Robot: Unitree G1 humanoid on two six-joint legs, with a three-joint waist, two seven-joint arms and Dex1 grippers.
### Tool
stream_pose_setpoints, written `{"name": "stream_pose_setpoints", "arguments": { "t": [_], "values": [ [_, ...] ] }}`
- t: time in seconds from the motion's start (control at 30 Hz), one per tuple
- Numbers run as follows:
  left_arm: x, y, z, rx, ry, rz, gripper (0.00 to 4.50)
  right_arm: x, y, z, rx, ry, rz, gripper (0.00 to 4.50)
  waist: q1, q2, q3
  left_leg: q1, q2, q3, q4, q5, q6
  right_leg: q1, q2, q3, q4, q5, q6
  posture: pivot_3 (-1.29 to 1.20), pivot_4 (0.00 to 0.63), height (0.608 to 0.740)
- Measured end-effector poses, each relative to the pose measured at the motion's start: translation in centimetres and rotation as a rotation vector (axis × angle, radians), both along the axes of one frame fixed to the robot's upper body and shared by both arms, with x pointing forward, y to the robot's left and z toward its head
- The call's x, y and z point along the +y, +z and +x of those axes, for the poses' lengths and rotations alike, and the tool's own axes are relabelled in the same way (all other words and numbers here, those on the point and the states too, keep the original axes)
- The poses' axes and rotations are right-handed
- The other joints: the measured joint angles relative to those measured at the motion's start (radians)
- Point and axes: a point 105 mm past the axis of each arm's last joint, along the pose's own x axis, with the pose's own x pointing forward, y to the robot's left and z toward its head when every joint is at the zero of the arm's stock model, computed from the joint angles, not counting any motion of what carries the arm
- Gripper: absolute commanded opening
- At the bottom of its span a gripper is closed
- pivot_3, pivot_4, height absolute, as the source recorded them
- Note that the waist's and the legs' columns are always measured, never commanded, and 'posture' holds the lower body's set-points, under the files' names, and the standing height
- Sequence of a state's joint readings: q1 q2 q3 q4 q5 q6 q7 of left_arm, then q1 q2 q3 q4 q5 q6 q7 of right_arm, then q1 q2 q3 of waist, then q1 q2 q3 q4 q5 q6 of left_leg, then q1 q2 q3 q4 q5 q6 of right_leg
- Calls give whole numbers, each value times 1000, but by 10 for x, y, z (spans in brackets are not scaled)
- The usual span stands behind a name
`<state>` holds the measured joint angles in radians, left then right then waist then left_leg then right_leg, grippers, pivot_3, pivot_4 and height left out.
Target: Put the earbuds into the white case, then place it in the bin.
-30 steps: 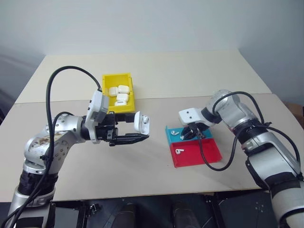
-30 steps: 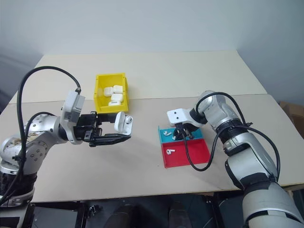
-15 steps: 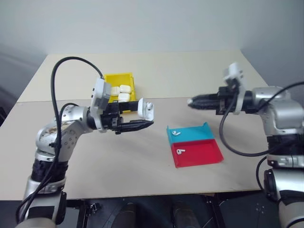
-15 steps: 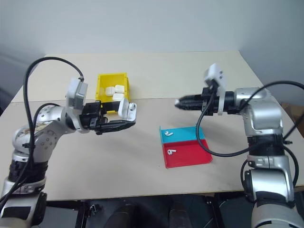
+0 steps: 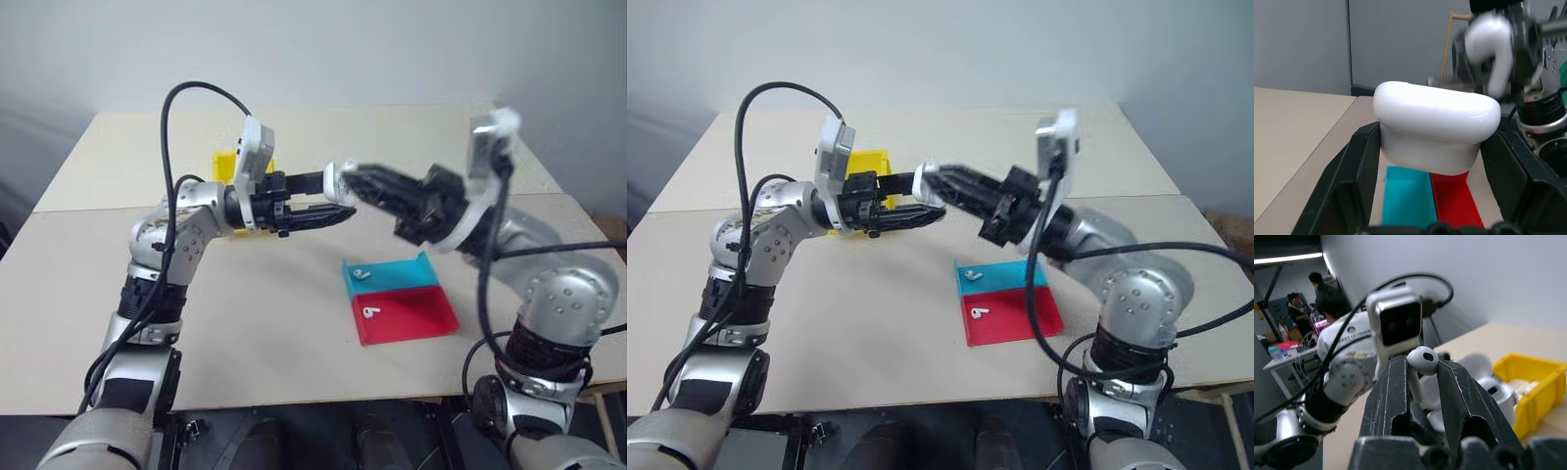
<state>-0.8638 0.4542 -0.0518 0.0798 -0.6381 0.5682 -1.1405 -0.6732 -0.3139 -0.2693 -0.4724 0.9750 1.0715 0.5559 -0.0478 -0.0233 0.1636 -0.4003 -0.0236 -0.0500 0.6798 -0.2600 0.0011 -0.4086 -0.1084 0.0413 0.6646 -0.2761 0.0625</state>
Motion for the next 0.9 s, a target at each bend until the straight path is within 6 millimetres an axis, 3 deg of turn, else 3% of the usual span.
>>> {"name": "stream_pose_setpoints", "arguments": {
  "t": [0.57, 0.9],
  "values": [
    [5, -3, -1, 3, 2, 7, 2843, -8, 2, 3, -21, -44, 6, 651, 2, 0, 0, 0, 0, 0, 0, 0, 0, 0, 0, 0, 0, 0, 0, 0, 150, 740],
    [8, -1, 0, -1, 12, 7, 2843, -2, -8, 7, -6, -42, -14, 651, 3, 0, 0, 0, 0, 0, 0, 0, 0, 0, 0, 0, -1, 0, 0, 0, 150, 740]
  ]
}}
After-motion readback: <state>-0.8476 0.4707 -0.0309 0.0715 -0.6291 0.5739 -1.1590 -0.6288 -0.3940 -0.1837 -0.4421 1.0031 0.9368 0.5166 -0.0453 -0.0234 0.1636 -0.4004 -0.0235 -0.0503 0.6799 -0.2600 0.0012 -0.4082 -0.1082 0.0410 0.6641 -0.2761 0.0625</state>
